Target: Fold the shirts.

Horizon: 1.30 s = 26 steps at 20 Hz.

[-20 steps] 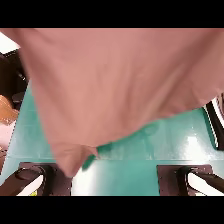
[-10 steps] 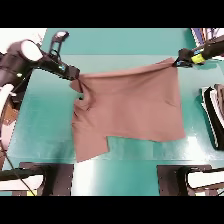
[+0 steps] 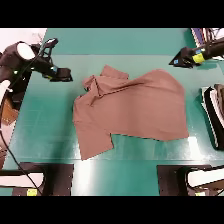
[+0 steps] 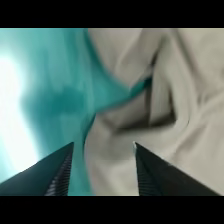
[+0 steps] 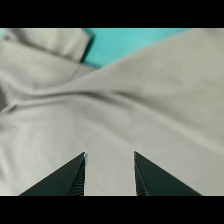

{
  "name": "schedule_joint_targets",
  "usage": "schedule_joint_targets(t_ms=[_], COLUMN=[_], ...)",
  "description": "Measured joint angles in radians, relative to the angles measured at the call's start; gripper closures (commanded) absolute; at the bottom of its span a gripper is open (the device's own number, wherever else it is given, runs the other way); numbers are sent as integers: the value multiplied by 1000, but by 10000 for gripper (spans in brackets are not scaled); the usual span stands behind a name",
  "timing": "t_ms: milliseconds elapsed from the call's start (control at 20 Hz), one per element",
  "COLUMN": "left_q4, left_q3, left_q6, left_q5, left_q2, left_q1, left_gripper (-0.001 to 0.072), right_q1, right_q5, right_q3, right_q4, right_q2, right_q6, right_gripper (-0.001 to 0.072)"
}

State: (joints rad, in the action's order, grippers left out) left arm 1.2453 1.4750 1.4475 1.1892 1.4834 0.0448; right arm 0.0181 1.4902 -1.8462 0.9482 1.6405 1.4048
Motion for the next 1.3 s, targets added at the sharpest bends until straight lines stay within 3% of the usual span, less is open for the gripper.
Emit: schedule_joint_targets(t_ms=[200, 450, 900, 950, 1000, 1050, 1300], left_q4=[-29, -111, -330, -343, -351, -350, -365], left_q3=[-227, -542, -781, -789, -795, -798, -755], left_q6=[-34, -78, -137, -138, -142, -143, -145], left_q5=[55, 8, -134, -150, -175, -190, -188], left_q2=[-114, -220, -246, -246, -242, -240, -292], left_q1=[-62, -90, -82, -77, -73, -71, -67], left_gripper=[251, 251, 262, 430, 654, 682, 684], right_q1=[-74, -116, -127, -127, -127, -127, -130], right_q5=[14, -20, -63, -66, -68, -71, -44], right_q3=[275, 562, 717, 719, 721, 723, 740], right_q4=[-108, -207, -245, -247, -248, -246, -164], right_q2=[-182, -384, -548, -554, -557, -560, -570], right_q6=[-61, -106, -124, -124, -124, -124, -110], right_gripper=[363, 363, 363, 363, 363, 363, 363])
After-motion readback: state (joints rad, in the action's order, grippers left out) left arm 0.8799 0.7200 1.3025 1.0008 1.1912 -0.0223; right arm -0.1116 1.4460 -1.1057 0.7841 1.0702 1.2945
